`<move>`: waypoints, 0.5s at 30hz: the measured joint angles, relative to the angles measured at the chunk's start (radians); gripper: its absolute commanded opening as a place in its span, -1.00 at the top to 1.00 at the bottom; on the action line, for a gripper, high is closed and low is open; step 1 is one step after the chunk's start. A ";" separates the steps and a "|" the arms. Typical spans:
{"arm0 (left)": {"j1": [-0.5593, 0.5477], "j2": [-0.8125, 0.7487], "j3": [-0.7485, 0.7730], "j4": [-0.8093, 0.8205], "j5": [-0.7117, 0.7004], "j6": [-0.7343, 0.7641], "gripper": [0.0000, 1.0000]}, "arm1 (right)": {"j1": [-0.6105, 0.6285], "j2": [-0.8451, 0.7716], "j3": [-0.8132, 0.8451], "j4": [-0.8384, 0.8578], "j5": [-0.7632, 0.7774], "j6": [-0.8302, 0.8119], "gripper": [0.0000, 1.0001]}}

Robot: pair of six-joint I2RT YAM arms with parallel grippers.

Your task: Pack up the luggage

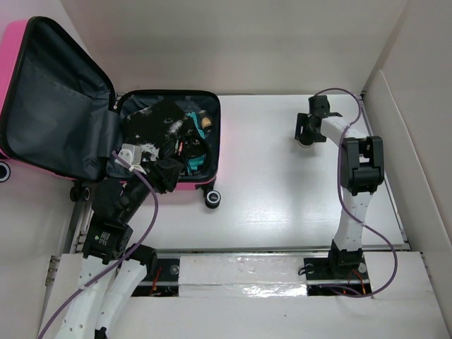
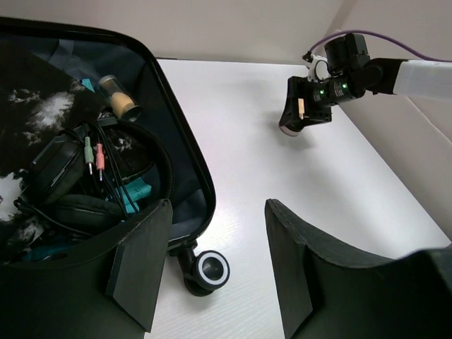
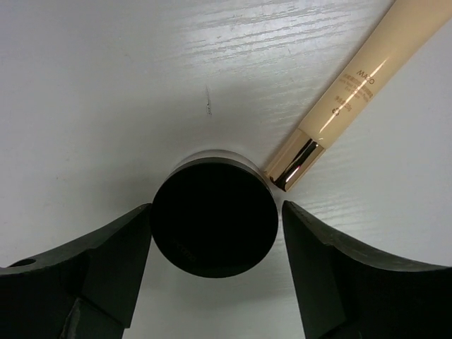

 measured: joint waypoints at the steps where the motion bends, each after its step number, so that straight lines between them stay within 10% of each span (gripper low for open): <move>1: -0.002 -0.001 0.000 0.000 0.000 0.000 -0.05 | 0.000 0.004 0.006 -0.003 0.000 -0.001 -0.47; 15: -0.002 -0.006 0.000 0.000 0.000 0.000 -0.05 | 0.094 -0.130 -0.115 -0.011 -0.031 -0.002 -0.34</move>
